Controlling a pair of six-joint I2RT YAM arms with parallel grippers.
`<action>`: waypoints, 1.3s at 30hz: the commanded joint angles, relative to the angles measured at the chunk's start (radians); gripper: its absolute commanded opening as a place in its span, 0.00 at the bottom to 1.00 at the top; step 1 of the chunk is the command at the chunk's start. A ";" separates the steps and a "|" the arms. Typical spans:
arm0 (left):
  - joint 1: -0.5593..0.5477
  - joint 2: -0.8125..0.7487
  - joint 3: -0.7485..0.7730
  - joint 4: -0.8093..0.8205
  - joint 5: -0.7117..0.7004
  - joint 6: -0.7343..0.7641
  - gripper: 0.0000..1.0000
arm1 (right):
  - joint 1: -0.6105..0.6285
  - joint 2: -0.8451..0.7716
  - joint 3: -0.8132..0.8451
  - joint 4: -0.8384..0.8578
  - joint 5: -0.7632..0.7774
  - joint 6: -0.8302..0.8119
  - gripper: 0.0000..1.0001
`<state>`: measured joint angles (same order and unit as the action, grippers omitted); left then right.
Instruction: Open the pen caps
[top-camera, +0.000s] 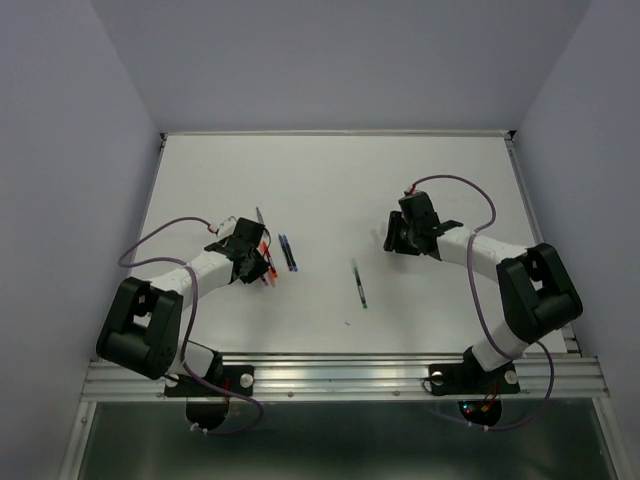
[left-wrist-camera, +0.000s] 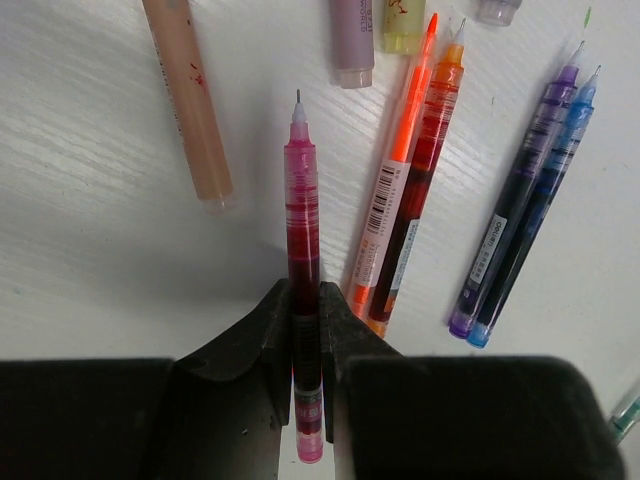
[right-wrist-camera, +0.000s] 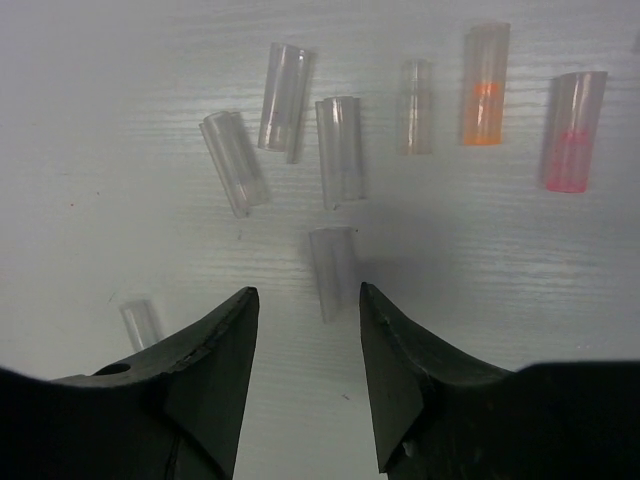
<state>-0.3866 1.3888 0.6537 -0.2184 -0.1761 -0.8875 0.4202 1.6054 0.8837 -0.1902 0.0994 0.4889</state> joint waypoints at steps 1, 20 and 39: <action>0.006 -0.020 -0.011 -0.006 -0.003 0.013 0.20 | 0.015 -0.078 0.023 0.000 -0.033 -0.029 0.52; 0.005 -0.163 0.006 -0.045 0.050 0.103 0.57 | 0.241 0.037 0.169 -0.038 -0.030 -0.210 0.60; 0.005 -0.329 0.055 -0.058 0.064 0.168 0.99 | 0.353 0.218 0.261 -0.183 0.152 -0.136 0.29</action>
<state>-0.3843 1.0832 0.6704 -0.2604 -0.0879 -0.7399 0.7616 1.8091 1.1076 -0.3279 0.2138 0.3126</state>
